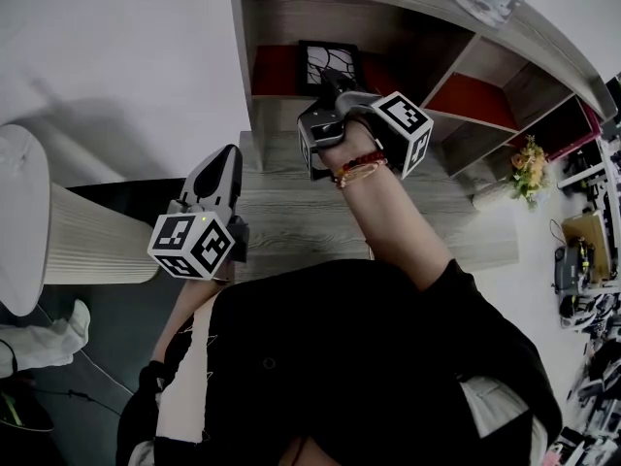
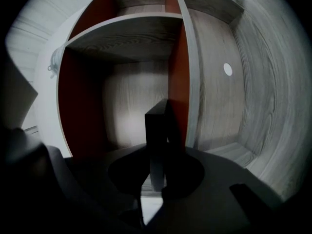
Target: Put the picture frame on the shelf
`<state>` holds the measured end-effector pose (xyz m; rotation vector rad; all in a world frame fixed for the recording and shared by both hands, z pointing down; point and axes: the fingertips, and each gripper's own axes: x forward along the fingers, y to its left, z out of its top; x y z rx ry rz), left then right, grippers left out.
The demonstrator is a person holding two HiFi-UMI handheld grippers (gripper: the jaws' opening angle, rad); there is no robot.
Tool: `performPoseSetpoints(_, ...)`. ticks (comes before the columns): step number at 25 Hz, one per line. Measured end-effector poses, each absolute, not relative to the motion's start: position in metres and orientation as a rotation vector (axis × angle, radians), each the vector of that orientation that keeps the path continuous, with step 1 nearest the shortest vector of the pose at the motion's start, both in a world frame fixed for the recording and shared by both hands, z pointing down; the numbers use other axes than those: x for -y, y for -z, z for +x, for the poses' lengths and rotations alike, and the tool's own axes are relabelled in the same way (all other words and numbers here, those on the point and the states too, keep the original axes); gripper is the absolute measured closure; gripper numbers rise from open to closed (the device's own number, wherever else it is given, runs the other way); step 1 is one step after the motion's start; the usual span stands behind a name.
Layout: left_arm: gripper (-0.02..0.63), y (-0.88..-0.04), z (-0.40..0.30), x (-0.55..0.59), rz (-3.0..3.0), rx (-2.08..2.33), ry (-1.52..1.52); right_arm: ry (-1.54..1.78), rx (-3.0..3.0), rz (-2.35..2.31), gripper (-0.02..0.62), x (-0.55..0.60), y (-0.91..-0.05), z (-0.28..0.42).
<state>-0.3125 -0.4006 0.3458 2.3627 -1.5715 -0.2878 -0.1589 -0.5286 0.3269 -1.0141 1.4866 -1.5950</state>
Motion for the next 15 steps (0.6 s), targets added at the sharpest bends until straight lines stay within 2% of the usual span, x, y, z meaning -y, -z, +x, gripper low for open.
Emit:
performPoseSetpoints(7,0.595,-0.347,-0.313,0.400,2.362,1.562,0.286,1.641,-1.513,-0.971,0.555,0.529,-0.326,-0.163)
performPoseSetpoints(11,0.595,-0.345,-0.310,0.401,2.368,1.552,0.289,1.777,-1.226,-1.468,0.540,0.491,-0.375,-0.122)
performPoseSetpoints(15,0.595,-0.344,-0.309,0.401,2.371,1.550,0.291,1.768,-1.209,-1.558,0.500,0.488,-0.377,-0.111)
